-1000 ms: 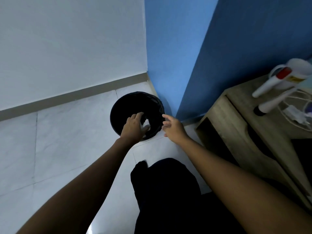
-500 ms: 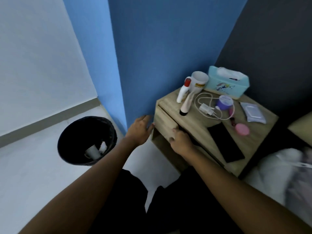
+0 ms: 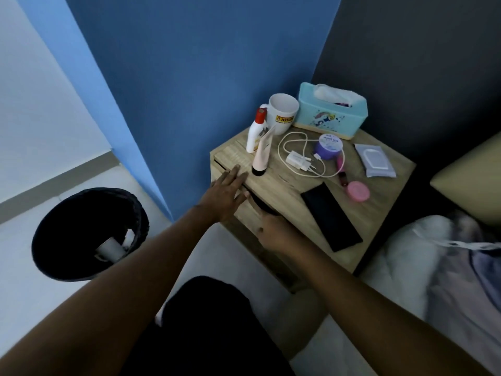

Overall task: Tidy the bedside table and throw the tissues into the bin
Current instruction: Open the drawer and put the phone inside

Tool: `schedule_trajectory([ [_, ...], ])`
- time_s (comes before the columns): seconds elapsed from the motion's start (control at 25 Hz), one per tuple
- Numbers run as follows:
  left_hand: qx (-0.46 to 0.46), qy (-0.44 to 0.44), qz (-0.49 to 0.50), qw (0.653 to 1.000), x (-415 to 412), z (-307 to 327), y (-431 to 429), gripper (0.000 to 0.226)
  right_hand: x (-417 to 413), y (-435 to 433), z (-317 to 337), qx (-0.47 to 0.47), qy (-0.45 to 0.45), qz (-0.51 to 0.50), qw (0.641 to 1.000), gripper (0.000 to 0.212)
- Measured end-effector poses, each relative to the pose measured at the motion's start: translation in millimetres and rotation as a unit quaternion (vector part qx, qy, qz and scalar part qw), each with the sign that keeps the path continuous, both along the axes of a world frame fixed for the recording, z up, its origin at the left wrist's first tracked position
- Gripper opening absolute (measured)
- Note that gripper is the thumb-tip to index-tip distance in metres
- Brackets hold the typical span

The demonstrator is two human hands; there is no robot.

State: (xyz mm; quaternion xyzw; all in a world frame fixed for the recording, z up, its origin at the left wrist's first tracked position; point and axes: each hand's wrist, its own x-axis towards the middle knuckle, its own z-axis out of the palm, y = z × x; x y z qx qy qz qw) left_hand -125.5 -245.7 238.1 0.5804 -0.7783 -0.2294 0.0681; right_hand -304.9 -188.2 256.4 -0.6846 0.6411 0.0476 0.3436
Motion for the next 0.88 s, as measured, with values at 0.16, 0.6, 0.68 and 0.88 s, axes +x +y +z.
schedule_trajectory([
  [0.16, -0.004, -0.019, 0.014, 1.000, 4.6, -1.4, 9.7, 0.061, 4.5, 15.9, -2.8, -0.002, -0.055, -0.039, 0.998, 0.041],
  [0.6, -0.022, -0.102, 0.132, 0.986, 69.0, -18.3, 45.9, 0.063, 15.6, 65.6, 36.8, 0.067, -0.204, -0.048, 0.976, 0.026],
  [0.68, -0.023, -0.102, 0.134, 0.985, 74.5, -17.9, 54.8, 0.063, 6.4, 68.2, 41.2, 0.010, -0.228, -0.083, 0.970, 0.025],
  [0.88, -0.024, -0.111, 0.135, 0.984, 85.8, -17.3, 74.0, 0.062, -50.9, 52.1, 44.4, -0.298, -0.161, -0.177, 0.924, 0.031],
])
